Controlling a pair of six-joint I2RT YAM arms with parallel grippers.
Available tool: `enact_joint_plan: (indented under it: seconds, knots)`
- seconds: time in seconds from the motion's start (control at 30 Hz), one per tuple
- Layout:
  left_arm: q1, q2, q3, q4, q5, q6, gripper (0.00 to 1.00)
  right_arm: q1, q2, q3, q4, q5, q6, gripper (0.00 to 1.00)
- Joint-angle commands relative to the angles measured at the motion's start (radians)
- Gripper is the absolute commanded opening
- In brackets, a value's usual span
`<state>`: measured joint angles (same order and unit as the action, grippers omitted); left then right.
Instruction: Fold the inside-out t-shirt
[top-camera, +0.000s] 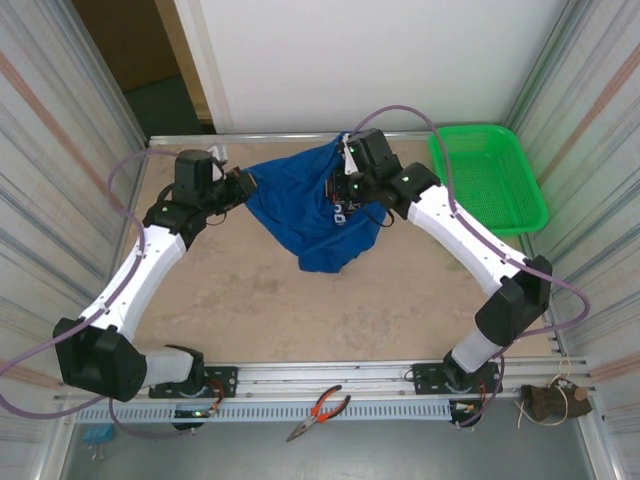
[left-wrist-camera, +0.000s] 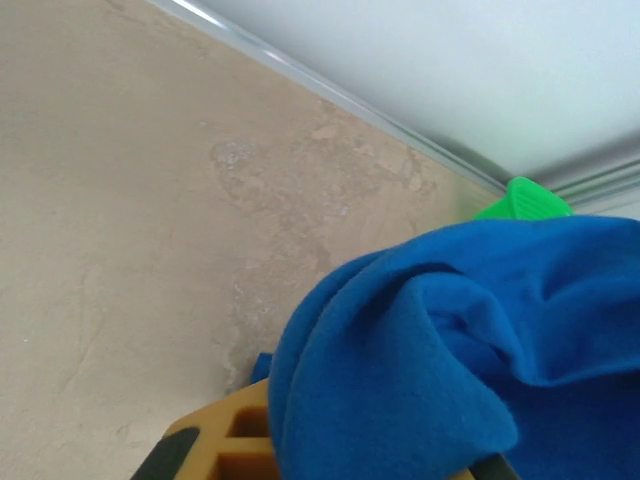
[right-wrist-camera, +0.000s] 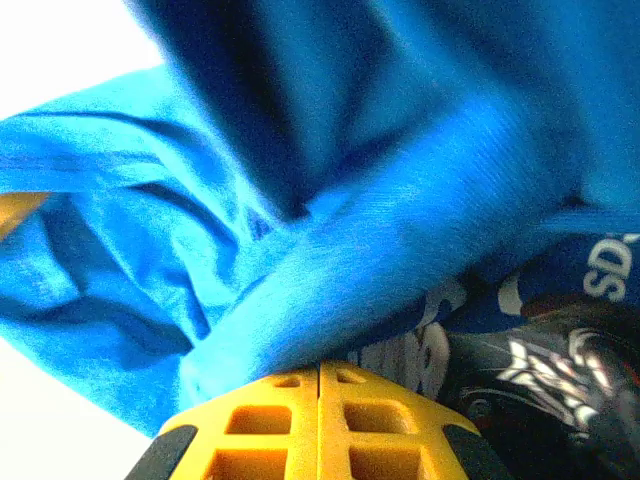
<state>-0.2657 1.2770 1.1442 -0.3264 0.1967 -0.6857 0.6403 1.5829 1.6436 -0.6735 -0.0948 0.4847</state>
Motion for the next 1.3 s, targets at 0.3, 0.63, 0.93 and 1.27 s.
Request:
enact_joint_plan:
  seconds: [0.3, 0.63, 0.93, 1.27]
  knots:
    - [0.008, 0.013, 0.007, 0.007, 0.045, 0.046, 0.73, -0.104, -0.090, 0.210, -0.004, -0.115, 0.038, 0.00]
    - [-0.202, -0.148, 0.028, 0.032, -0.084, 0.136, 0.83, -0.096, -0.086, 0.421, -0.025, -0.073, 0.044, 0.00]
    - [-0.513, 0.051, 0.182, 0.212, -0.218, 0.248, 0.88, -0.036, -0.079, 0.351, 0.014, 0.005, 0.049, 0.00]
    - [-0.387, -0.009, -0.078, 0.128, -0.374, 0.161, 0.87, -0.011, -0.147, 0.263, 0.064, 0.039, 0.071, 0.00]
